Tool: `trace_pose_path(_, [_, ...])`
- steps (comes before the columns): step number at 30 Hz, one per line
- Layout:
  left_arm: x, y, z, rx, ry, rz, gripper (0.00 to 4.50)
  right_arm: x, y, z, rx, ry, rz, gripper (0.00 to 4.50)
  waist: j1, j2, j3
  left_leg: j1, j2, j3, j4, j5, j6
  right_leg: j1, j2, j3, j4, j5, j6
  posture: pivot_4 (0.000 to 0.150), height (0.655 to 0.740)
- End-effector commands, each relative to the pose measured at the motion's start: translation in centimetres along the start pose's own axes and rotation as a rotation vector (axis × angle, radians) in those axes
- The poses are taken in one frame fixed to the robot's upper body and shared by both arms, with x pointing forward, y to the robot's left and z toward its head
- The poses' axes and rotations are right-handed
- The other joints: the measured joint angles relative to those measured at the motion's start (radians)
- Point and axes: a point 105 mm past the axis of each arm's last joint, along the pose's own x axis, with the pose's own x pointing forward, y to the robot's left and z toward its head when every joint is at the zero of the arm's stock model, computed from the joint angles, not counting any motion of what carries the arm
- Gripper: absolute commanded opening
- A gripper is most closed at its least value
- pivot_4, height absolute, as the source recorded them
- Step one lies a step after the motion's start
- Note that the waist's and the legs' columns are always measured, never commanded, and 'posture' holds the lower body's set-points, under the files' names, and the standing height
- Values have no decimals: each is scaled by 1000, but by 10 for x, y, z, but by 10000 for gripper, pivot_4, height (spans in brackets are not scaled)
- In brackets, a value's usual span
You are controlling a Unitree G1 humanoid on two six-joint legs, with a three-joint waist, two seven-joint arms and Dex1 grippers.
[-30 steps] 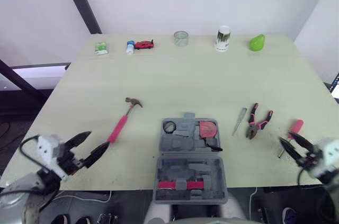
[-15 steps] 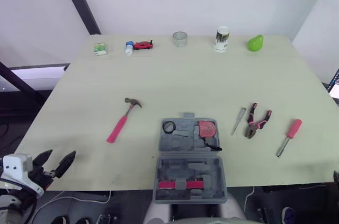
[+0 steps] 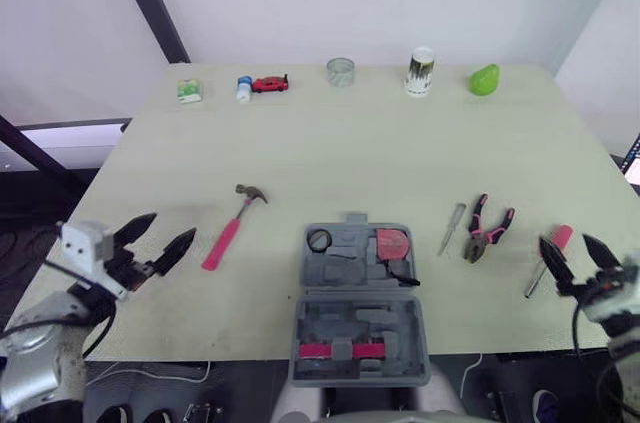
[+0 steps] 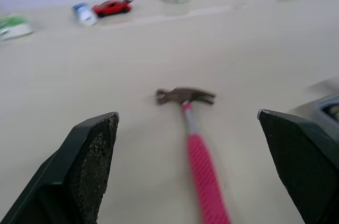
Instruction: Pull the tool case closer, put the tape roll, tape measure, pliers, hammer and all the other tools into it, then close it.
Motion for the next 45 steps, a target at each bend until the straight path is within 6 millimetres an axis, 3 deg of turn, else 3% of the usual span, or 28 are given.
trace_pose_path(1, [19,-28,25,116,-18,-203,45000,10,16,-1,-35,29,-33,44759,0,0,0,-1,0,-1,0,0,0,-1,0,-1,0,0,0,1500,7400])
trace_pose_path(8, [49,-84,63,240,-45,-545,45000,31,54,-30,-19,131,-86,44759,-5,1,0,-11,-1,-1,2,2,-2,-11,1,0,5,0,0,1500,7400])
trace_pose_path(14, [53,-119,86,273,-80,-764,45000,40,60,-45,-22,167,-174,44759,-3,1,0,-11,-2,0,3,3,-3,-11,6,-1,5,0,0,1500,7400])
trace_pose_path(22, [58,-145,107,254,-164,-878,45000,40,63,-63,9,198,-233,44759,-4,1,0,-10,-1,0,5,3,-2,-11,17,-1,7,0,1,1500,7400])
trace_pose_path(26, [62,-151,125,245,-216,-900,45000,45,67,-74,18,216,-227,44759,-3,1,0,-10,0,-1,6,3,-3,-10,19,-1,8,0,1,1500,7400])
trace_pose_path(31, [62,-153,128,256,-214,-918,45000,54,73,-77,27,216,-214,44759,-10,0,0,-9,0,0,7,4,-4,-10,21,1,8,1,1,1500,7400])
trace_pose_path(42, [60,-152,127,252,-209,-911,45000,54,47,-77,48,214,-372,44759,-3,0,0,-9,0,0,7,4,-4,-10,21,2,8,1,1,1500,7400])
trace_pose_path(45, [60,-153,126,252,-208,-910,45000,54,46,-78,54,214,-379,37263,-1,0,0,-9,0,0,7,4,-5,-10,21,2,8,1,1,1500,7400])
